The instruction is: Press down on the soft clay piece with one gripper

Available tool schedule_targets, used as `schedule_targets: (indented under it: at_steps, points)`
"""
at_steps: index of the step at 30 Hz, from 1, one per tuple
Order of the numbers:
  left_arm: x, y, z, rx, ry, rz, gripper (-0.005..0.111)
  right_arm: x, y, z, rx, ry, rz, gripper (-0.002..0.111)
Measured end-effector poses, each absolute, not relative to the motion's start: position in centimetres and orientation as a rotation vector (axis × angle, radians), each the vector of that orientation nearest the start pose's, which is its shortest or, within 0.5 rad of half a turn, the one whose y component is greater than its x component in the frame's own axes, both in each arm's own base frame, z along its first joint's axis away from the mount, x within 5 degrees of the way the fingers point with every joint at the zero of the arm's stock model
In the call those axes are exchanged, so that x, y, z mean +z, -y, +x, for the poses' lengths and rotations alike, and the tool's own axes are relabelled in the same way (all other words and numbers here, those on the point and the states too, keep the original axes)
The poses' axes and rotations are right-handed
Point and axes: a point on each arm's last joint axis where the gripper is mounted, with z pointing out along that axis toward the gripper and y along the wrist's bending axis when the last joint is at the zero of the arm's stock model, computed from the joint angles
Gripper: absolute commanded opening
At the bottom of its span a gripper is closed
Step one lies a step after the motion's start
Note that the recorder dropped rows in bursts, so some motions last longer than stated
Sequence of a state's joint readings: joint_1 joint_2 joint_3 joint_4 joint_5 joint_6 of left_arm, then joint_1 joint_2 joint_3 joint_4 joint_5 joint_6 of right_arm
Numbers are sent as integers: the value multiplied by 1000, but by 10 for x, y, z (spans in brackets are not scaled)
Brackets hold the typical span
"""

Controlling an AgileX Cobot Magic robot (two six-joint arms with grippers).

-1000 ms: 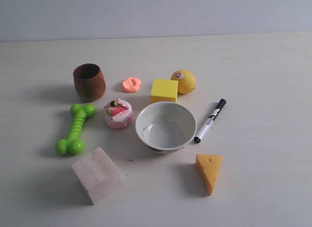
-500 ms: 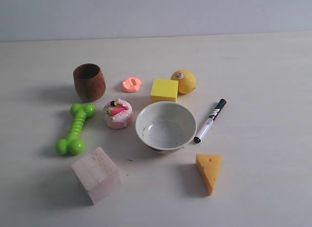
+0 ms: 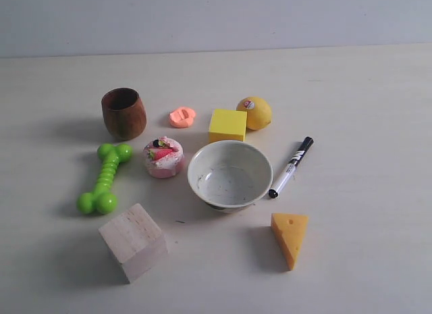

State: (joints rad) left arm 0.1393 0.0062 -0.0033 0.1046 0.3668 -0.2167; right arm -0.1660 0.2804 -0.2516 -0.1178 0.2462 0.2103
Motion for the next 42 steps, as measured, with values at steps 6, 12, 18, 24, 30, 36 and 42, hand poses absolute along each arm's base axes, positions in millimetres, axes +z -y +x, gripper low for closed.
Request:
schedule_targets:
  at_steps: [6,12,18,24,30,36,42]
  points:
    - [181,-11,52,49,-1833,-264,4,260,13,74,-34,-1709,252,0]
    - [181,-11,52,49,-1833,-264,4,250,10,67,-38,-1673,215,0]
    - [181,-11,52,49,-1833,-264,4,218,9,64,-32,-1737,224,0]
    - [181,-11,52,49,-1833,-264,4,201,9,62,-36,-1791,222,0]
    - [181,-11,52,49,-1833,-264,4,189,9,60,-56,-1825,209,0]
    - [181,-11,52,49,-1833,-264,4,186,9,58,-70,-1804,197,0]
    - [181,-11,52,49,-1833,-264,4,187,9,57,-72,-1799,194,0]
